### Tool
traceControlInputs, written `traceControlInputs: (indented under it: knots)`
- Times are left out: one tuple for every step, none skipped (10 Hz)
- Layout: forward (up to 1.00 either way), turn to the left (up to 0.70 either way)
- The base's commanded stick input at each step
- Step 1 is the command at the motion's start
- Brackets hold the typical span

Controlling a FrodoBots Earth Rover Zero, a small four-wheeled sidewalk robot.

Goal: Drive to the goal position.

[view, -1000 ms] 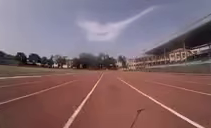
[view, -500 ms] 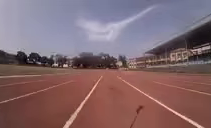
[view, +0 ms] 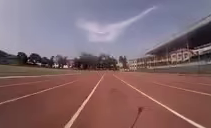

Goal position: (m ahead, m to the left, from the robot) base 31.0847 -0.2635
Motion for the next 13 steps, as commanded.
traceControlInputs:
  knots:
    - [0.7, 0.0]
    - [0.7, 0.0]
    - [0.7, 0.0]
    - [0.7, 0.0]
    - [0.7, 0.0]
    - [0.7, 0.0]
    - [0.7, 0.0]
    - [0.7, 0.0]
    - [0.7, 0.0]
    - [0.7, 0.0]
    - [0.7, 0.0]
    - [0.7, 0.0]
    - [0.7, 0.0]
